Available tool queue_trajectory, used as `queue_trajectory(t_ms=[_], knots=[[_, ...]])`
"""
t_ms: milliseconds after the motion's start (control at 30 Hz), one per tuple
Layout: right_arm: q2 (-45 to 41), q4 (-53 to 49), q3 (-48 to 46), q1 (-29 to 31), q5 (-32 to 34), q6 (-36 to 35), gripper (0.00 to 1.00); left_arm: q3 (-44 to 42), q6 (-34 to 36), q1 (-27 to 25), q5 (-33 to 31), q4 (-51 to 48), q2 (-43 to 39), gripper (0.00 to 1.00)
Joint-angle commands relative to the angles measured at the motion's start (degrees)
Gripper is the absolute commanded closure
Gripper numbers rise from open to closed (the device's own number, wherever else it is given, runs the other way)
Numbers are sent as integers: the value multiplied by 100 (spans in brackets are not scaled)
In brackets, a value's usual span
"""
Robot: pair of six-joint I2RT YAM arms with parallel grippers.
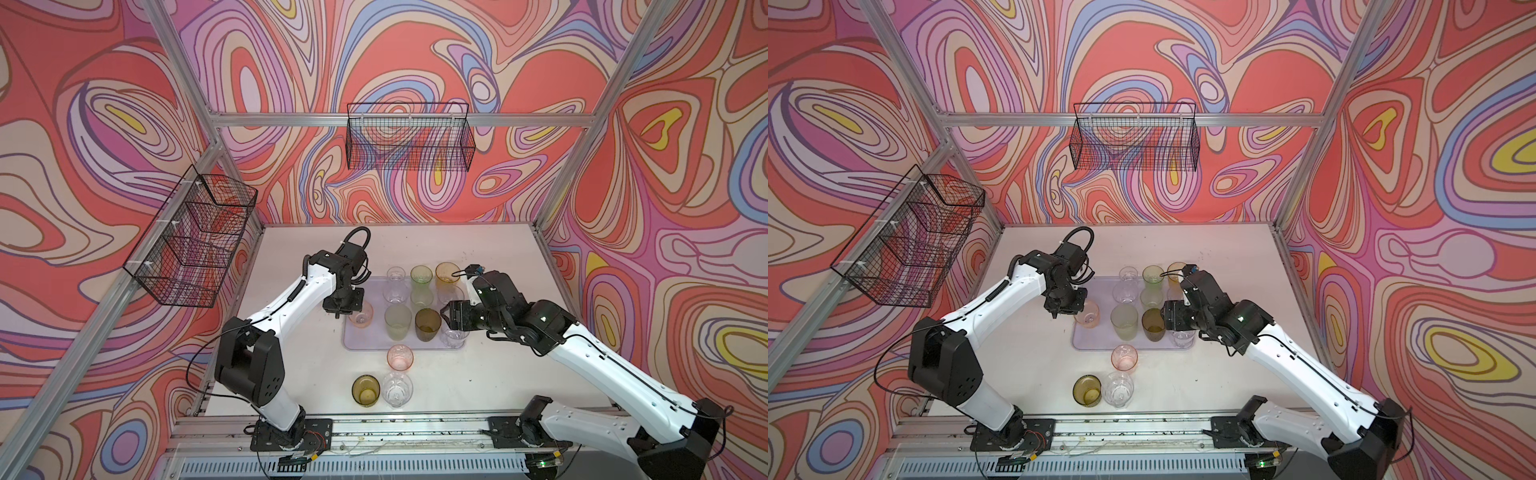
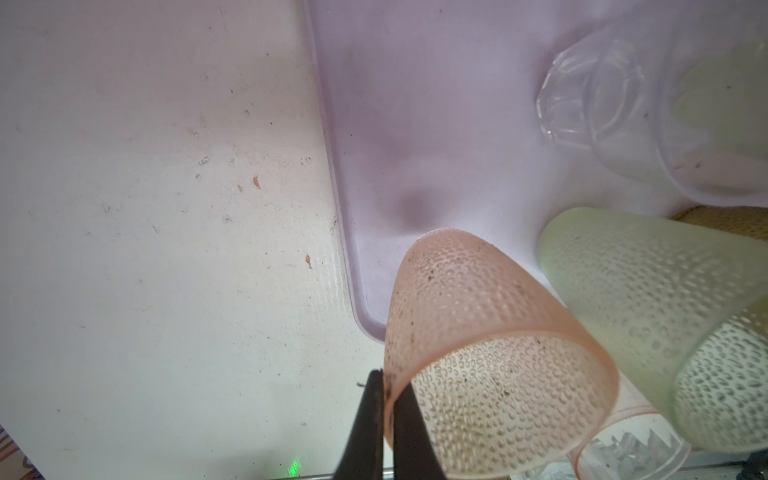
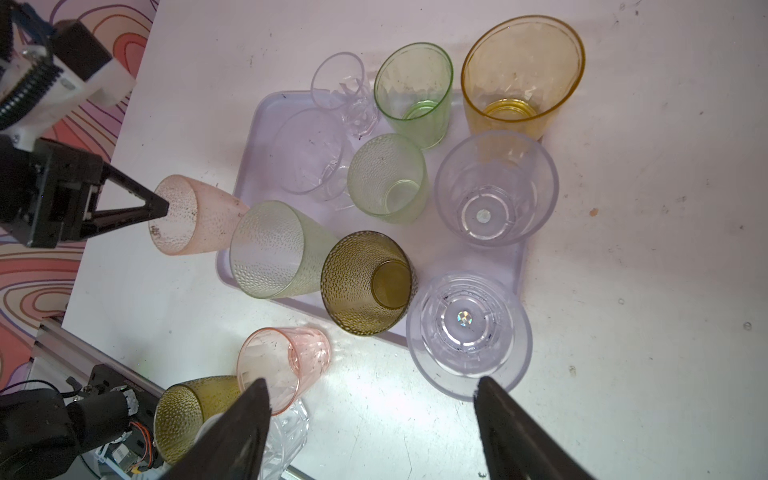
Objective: Place the glasses into the tray
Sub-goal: 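Lift the frosted pink glass with the left gripper, then carry the pink glass to the tray's far corner while the right gripper shifts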
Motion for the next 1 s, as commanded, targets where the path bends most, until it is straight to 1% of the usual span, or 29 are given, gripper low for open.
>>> queue_trajectory(t_ms=[0,133,400,733,967], knots=[[-56,31,166,139,18,-108,19,270,181,59,40,-42,174,98],[-47,93,157,347,59,-135,19,481,234,156,85,-15,368,98],[-146,115,252,901,693,-133,19,926,287,377,191,-18,717,98],[-135,171,254,1185,901,-220,19,1650,335,455,241,-162,1308,98],[-69,-8,324,1242,1060,-218,19,2472,414,549,280,-565,1879,98]])
